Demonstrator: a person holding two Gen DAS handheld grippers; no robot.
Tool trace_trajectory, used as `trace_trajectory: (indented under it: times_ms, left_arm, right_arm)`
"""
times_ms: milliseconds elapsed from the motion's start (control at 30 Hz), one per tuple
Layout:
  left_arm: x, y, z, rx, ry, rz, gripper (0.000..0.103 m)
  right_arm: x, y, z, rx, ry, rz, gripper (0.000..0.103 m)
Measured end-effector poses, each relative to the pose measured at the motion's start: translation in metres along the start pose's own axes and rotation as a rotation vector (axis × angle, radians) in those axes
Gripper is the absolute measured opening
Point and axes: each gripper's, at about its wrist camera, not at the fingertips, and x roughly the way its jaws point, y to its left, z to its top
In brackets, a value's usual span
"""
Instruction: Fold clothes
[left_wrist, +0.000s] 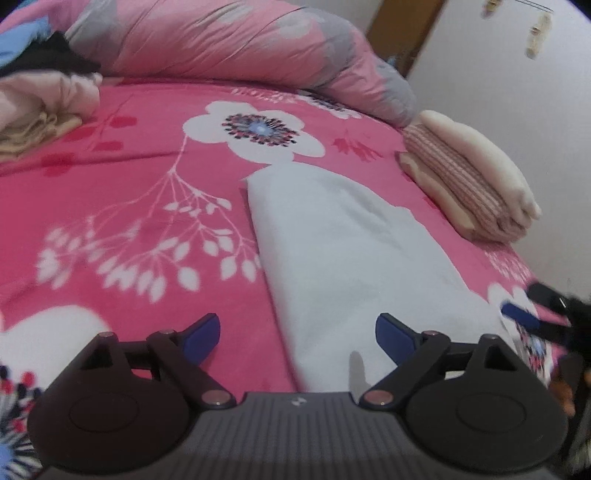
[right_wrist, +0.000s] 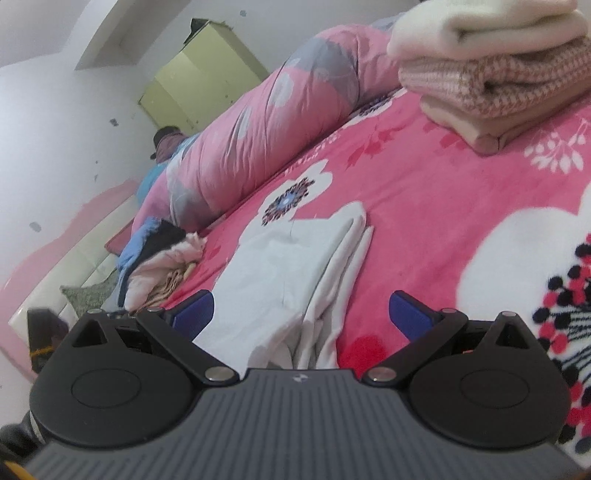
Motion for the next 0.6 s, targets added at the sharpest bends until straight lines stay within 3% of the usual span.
trace_trajectory:
  times_ms: [133, 267, 467, 600]
  left_arm:
    - [-0.026, -0.014, -0.032, 0.168, 0.022, -0.06, 0.097]
    - [-0.026, -0.038, -0.064, 0.284, 0.031, -0.015, 0.097]
    - [-0.018, -0.053, -0.075, 0.321, 0.003, 0.073, 0.096]
    - [-0.022, -0.053, -0.074, 0.305, -0.016, 0.089, 0.096]
  right_arm:
    - [-0.001, 0.01, -0.004, -0.051, 0.0, -0.029, 0.102]
    - [-0.001, 0.034, -0.015, -0.185, -0.012, -0.058, 0.102]
    - [0.014, 0.06, -0.032, -0.375, 0.017, -0.163, 0.101]
    - [0.018, 0.061, -0.037, -0.394, 0.025, -0.181, 0.101]
